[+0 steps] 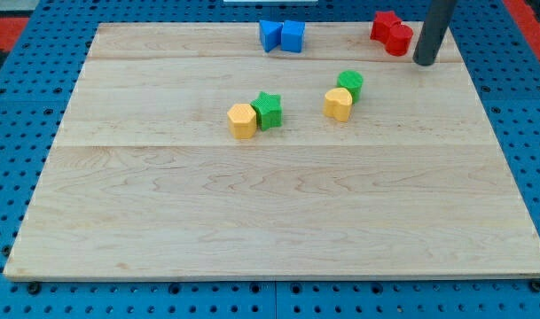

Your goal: Push the yellow heart to the bottom of the green star

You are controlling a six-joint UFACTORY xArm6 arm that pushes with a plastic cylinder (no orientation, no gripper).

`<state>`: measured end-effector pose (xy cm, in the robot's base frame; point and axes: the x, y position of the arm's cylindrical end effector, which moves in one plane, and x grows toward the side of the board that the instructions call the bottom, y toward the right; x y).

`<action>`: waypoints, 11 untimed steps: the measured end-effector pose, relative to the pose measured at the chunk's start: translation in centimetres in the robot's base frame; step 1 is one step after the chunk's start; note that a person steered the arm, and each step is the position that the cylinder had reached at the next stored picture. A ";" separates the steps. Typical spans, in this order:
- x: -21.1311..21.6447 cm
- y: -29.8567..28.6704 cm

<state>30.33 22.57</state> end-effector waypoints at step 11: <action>16.1 -22.6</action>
